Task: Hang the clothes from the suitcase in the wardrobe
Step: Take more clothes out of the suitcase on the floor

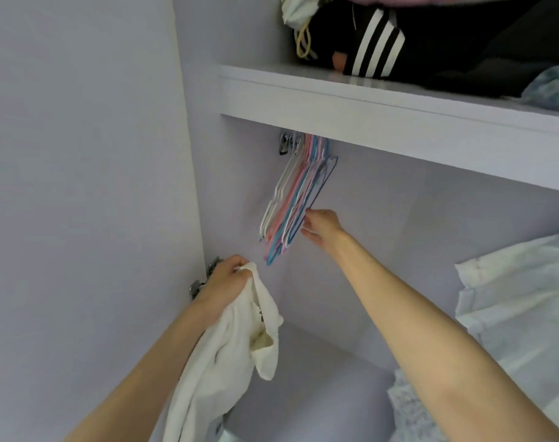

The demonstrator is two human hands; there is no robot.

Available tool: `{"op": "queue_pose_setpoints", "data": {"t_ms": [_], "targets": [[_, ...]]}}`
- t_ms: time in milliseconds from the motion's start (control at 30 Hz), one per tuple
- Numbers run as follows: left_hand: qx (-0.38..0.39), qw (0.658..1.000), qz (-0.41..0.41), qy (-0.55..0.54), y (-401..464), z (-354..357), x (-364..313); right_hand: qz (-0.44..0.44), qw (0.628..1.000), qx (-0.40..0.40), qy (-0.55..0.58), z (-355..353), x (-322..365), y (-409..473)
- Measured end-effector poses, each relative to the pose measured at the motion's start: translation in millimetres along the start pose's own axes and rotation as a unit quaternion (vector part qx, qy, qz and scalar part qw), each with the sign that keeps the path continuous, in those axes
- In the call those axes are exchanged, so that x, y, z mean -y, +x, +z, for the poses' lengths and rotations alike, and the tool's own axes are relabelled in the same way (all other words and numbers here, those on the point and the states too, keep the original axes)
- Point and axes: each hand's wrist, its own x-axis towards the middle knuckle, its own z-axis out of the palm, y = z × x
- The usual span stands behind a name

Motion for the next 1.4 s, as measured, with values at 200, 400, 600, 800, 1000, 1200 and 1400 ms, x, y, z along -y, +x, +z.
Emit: {"op": "queue_pose_setpoints", "data": {"t_ms": [200,400,600,800,1000,1200,1400], "targets": [[-0.018,1.0,0.001,-0.014,10,-6,0,0.013,0.999,-0.027,-0.029,12,5,17],[-0.003,1.0,-0.006,-0.019,15,-4,-5,0.051,0.998,-0.034,-0.028,9,15,12],[0.013,1.0,-0.004,-0.008,13,0,-14,-0.021,0.991,-0.135,-0.005,-7,18,16],[0.044,0.999,0.012,0.03,1,12,-25,-0.121,0.977,-0.17,-0.041,-40,11,7],[0.051,0.983,0.094,0.148,1,22,-12,-0.172,0.962,-0.206,-0.046,-75,-10,-13],[-0.058,0.958,0.148,0.24,2,38,6,-0.182,0.939,-0.29,0.031,-116,-58,-47],[-0.024,0.999,0.047,0.007,-7,65,18,-0.044,0.95,-0.308,-0.01,-166,-83,-69]]}}
